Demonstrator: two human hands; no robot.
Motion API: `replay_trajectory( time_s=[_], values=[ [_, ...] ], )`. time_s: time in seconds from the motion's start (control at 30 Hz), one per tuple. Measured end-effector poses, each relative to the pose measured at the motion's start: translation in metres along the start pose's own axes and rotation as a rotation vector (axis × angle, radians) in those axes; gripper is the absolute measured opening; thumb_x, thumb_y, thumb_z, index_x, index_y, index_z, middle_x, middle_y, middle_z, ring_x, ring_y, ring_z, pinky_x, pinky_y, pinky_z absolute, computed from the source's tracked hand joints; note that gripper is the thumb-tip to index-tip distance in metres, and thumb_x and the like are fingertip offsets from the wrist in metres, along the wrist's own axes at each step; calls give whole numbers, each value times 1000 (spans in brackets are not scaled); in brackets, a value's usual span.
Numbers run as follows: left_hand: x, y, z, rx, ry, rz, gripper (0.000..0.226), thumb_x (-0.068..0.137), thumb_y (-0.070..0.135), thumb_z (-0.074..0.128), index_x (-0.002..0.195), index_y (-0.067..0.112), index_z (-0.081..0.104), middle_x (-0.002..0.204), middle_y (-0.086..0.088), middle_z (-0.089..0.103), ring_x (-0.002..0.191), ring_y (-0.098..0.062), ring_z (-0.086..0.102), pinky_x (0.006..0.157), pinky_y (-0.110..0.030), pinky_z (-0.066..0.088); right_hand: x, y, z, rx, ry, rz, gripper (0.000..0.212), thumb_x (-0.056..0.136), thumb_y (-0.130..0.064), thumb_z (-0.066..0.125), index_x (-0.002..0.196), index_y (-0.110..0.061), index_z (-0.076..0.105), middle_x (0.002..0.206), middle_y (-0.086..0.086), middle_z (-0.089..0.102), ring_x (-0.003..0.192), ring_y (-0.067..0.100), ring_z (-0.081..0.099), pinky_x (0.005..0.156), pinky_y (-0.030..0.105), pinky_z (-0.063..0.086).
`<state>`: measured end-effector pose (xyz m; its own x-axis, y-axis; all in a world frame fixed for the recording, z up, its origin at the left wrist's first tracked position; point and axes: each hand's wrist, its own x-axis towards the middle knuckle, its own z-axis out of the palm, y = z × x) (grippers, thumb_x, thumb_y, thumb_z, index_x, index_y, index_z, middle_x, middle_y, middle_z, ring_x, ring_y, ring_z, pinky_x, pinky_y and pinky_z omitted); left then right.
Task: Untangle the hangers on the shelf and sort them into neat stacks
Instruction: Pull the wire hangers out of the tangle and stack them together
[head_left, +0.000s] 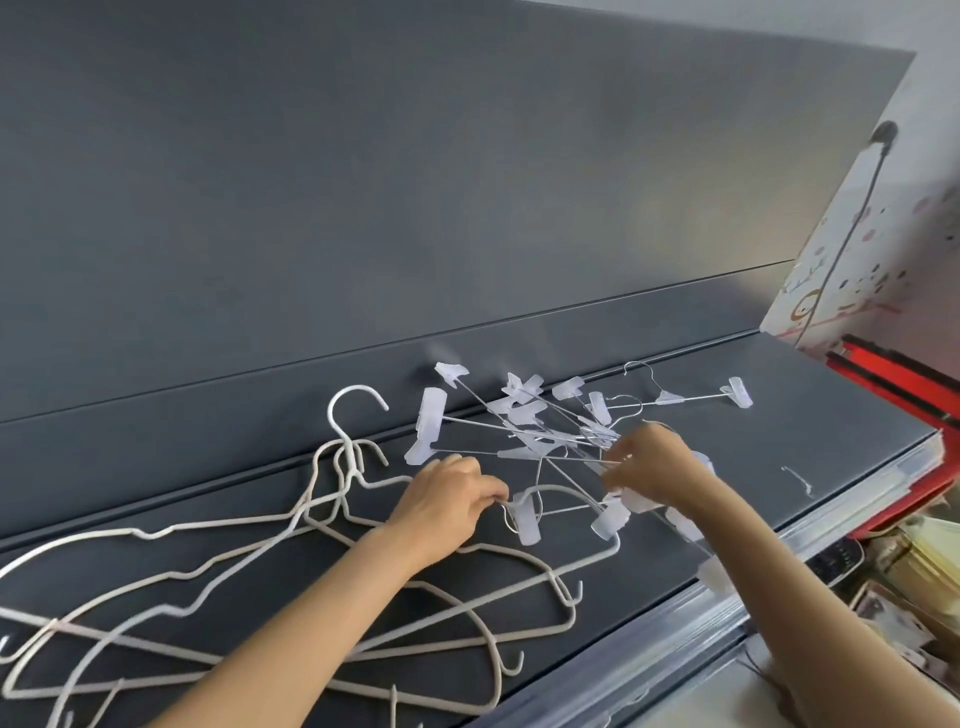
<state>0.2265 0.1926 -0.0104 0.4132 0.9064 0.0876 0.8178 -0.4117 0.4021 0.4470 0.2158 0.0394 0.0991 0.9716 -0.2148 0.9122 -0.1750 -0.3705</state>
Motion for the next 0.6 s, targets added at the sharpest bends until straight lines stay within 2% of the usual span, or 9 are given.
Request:
replay_trajectory(
  time_s=[0.1,0.2,0.27,0.33,0.43,0.53,0.6],
  values=[
    [-3,-7,-10,-34,-36,29,25,95,22,48,113,27,64,97,-1,58,97,-20,49,87,-28,37,2,0,-10,-10,28,23,30,74,-6,59,101,7,64,112,26,62,109,36,56,88,39,48],
    [-10,-15,-22,23,-75,0,25,95,25,46,113,30,63,101,0,55,91,-17,39,82,-24,29,5,6,-13,47,73,60,25,73,-4,61,97,3,68,101,24,64,99,35,58,78,35,49],
    [-13,-21,-28,57,-91,-13,26,96,27,44,114,31,62,88,10,47,90,-14,37,82,-23,26,9,9,-12,60,97,75,27,71,-3,62,96,5,67,102,26,63,101,37,58,79,40,52],
    [-13,-27,-32,66,-88,-34,26,96,26,44,114,30,62,76,17,38,92,-16,43,85,-23,28,13,11,-9,32,108,73,26,71,-4,62,95,6,66,106,26,63,104,37,57,83,43,52],
    [-14,-39,-33,106,-41,-97,26,96,25,45,113,31,63,83,11,44,103,-18,49,90,-27,31,11,15,3,-126,118,62,25,79,-21,61,96,-4,68,107,18,63,101,34,58,80,38,50],
    [-17,-50,-33,65,16,-144,25,95,22,47,110,31,65,76,12,41,98,-18,49,80,-24,28,2,19,24,-291,47,45,40,82,-43,59,110,-14,60,122,9,53,114,30,46,94,41,43],
    [-20,-54,-35,29,34,-147,25,94,20,48,108,29,66,76,11,44,92,-15,46,79,-23,26,-7,18,35,-272,109,26,43,82,-40,58,119,-19,54,129,7,46,122,30,38,99,42,36]
  ],
)
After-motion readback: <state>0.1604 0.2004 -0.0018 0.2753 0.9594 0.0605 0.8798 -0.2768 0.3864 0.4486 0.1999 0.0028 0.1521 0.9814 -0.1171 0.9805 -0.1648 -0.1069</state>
